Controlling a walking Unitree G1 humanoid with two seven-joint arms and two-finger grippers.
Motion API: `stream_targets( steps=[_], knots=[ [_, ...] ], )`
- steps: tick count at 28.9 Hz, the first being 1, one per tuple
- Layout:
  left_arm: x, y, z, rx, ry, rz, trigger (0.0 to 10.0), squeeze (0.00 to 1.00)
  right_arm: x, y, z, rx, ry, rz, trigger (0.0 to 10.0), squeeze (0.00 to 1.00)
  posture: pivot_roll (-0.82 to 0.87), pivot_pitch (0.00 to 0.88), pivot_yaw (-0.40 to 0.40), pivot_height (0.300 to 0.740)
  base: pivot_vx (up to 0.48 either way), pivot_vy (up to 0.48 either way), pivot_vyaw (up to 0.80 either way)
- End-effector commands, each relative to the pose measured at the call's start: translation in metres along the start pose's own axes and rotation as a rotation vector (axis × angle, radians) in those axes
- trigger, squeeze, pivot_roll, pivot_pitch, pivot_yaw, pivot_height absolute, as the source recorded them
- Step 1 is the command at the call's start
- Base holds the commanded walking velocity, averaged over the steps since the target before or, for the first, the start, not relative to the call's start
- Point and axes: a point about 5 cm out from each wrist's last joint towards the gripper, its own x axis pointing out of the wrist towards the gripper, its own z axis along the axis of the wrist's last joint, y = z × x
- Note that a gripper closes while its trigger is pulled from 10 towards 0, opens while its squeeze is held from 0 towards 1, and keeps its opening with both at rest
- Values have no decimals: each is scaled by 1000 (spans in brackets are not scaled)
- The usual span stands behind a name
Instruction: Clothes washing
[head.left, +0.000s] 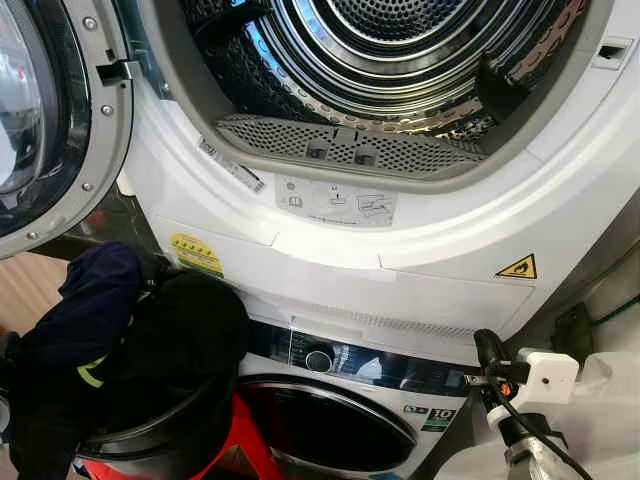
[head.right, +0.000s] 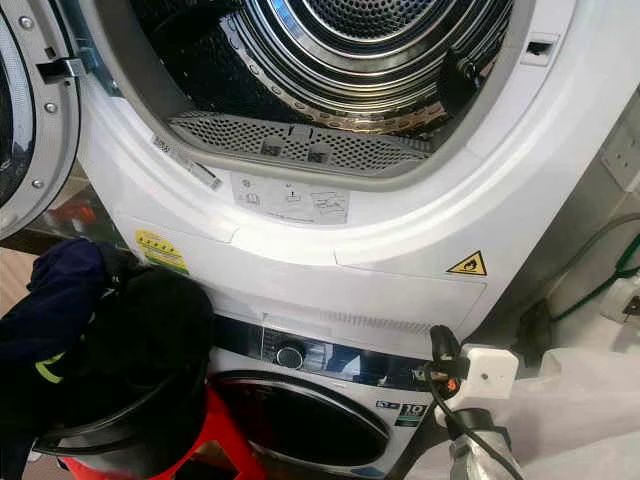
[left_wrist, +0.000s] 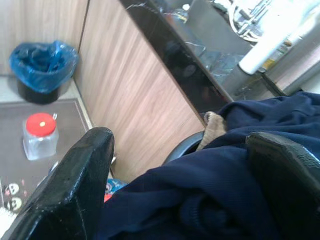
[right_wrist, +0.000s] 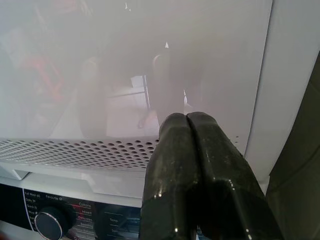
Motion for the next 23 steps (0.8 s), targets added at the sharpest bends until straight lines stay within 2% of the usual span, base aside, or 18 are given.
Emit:
stream_targets(
  steps=[1, 8, 9, 10, 13, 17, 18, 19, 23],
  knots=[
    [1, 3, 1, -17, 9, 18, 10000, 1000, 1, 0, 0, -5, -3, -1, 10000, 0, -1, 71, 17, 740, 0, 0, 0],
    [4, 0, -4, -28, 19, 16, 10000, 1000, 1, 0, 1, -8, -5, -3, 10000, 0, -4, 67, 16, 740, 0, 0, 0],
    [5, -2, -4, -31, 20, 9, 10000, 953, 2, 0, 1, -8, -6, -3, 10000, 0, -5, 66, 16, 740, 0, 0, 0],
    [6, -6, -6, -54, 29, -18, 10000, 0, 2, 0, 1, -9, -8, -2, 10000, 0, -5, 67, 15, 740, 0, 0, 0],
    [7, -11, -8, -85, 40, -49, 10000, 0, 2, 0, 1, -10, -8, -2, 10000, 0, -5, 66, 15, 740, 0, 0, 0],
    [7, -11, -8, -85, 40, -49, 10000, 0, 2, 0, 1, -10, -8, -2, 10000, 0, -5, 66, 15, 740, 0, 0, 0],
    [7, -23, -16, -136, 92, -124, 10000, 0, 2, 1, 2, -15, -11, -5, 10000, 0, -9, 69, 14, 740, 0, 0, 0],
    [7, -27, -19, -156, 112, -152, 10000, 0, 2, 1, 2, -17, -12, -6, 10000, 0, -9, 70, 14, 740, 0, 0, 0],
    [6, -31, -23, -208, 132, -159, 10000, 0, 3, 1, 2, -21, -12, -6, 10000, 0, -6, 72, 15, 740, 0, 0, 0]
  ],
)
